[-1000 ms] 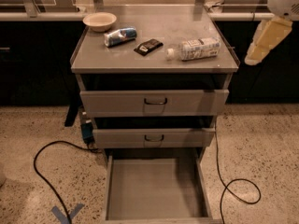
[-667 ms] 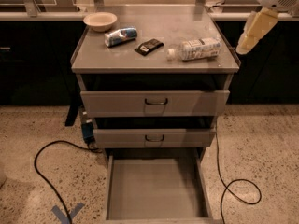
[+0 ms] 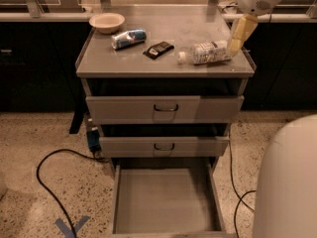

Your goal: Place blue plastic bottle into bottom drawer

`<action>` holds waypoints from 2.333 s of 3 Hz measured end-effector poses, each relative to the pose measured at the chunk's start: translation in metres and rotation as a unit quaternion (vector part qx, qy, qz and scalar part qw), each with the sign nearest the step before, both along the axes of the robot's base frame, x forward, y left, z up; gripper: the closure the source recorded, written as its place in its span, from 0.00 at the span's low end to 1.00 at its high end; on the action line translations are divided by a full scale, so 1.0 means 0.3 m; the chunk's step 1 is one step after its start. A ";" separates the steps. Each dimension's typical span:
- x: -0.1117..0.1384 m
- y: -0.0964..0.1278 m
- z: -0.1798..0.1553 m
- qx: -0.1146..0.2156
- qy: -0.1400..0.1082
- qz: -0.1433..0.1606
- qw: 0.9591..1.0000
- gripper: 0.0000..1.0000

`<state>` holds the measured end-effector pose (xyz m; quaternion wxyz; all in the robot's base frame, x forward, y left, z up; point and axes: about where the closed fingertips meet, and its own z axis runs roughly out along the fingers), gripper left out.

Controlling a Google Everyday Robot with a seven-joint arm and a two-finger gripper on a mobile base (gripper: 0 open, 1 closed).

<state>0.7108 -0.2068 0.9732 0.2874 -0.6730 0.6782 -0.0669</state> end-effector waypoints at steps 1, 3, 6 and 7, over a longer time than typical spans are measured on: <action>0.106 0.021 -0.080 0.043 0.014 0.003 0.999 0.00; 0.179 0.047 -0.149 0.049 0.010 0.007 0.999 0.00; 0.283 0.105 -0.392 0.082 0.053 0.002 0.995 0.00; 0.292 0.089 -0.451 0.094 0.067 -0.013 0.993 0.00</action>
Offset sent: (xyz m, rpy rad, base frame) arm 0.0204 0.0047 -0.0198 0.0592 0.0351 0.0055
